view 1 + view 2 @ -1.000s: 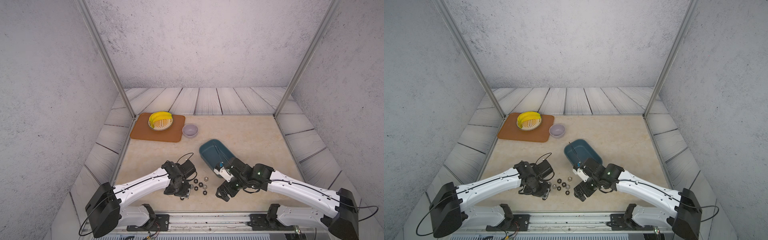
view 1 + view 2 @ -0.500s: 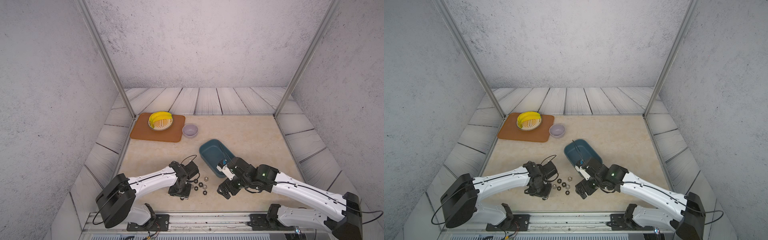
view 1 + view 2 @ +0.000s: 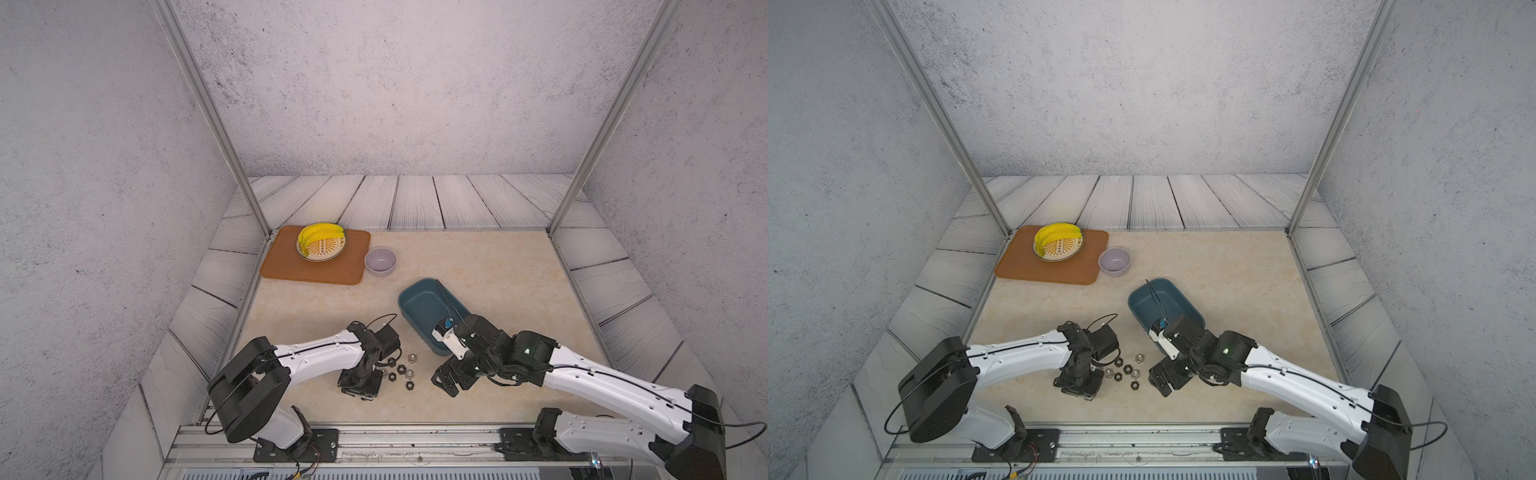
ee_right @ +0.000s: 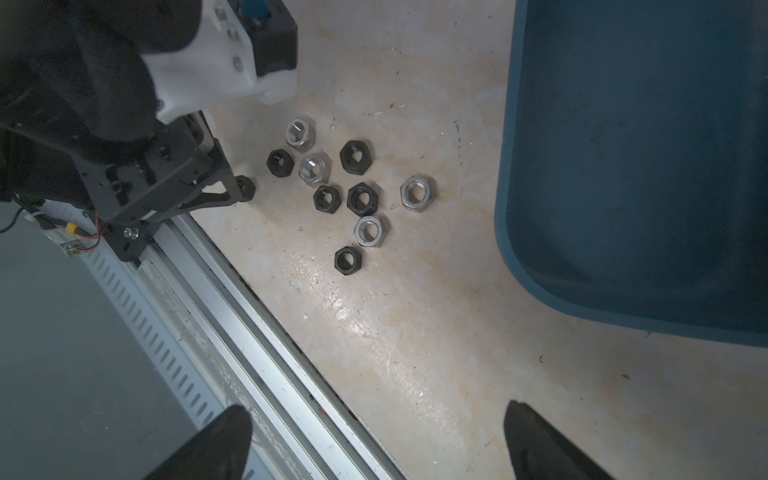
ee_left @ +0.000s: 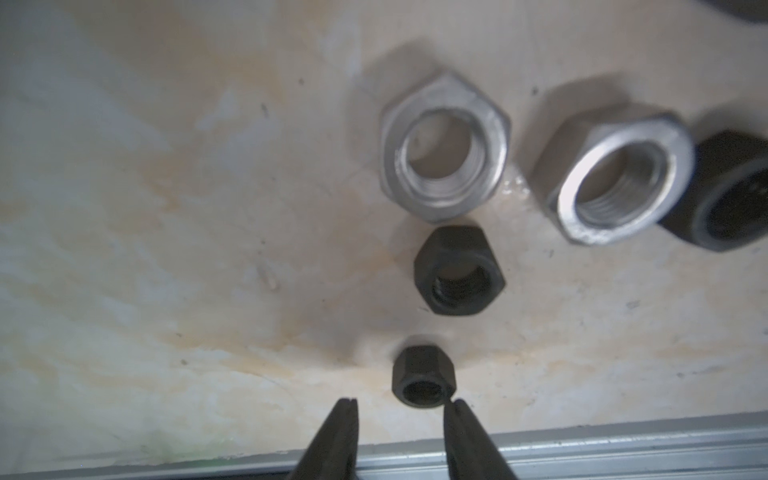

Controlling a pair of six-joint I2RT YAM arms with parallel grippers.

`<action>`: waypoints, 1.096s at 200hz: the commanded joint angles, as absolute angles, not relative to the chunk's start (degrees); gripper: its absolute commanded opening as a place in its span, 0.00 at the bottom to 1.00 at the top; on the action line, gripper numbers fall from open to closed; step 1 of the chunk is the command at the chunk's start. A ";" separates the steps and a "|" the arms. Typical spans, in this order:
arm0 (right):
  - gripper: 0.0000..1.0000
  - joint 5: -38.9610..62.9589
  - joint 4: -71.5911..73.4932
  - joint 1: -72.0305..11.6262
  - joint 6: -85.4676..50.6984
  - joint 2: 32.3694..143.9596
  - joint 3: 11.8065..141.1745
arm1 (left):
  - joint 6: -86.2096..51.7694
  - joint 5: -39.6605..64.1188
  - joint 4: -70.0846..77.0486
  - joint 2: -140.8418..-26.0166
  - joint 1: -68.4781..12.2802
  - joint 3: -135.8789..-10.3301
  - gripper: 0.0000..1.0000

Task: Put the nuts on the desktop into the storage box
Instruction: Pick up the nut from the center of the board.

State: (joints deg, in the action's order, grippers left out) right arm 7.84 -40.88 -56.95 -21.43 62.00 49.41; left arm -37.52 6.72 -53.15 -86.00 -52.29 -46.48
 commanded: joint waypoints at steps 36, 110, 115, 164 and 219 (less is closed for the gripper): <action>0.99 6.96 -40.86 -57.19 -20.91 61.43 50.61 | -34.85 6.37 -54.45 -88.78 -52.46 -48.36 0.35; 0.99 6.26 -42.26 -57.14 -20.34 61.74 52.28 | -33.67 7.05 -54.78 -90.66 -52.09 -49.57 0.37; 0.99 6.08 -42.43 -57.12 -20.36 61.74 52.45 | -33.56 7.55 -54.38 -90.81 -52.06 -49.57 0.38; 0.99 5.54 -42.80 -57.14 -20.28 61.71 53.00 | -33.33 9.13 -52.92 -90.63 -51.95 -49.76 0.41; 0.99 4.70 -43.68 -57.14 -19.85 62.47 53.86 | -33.28 8.58 -52.52 -92.40 -51.90 -49.75 0.38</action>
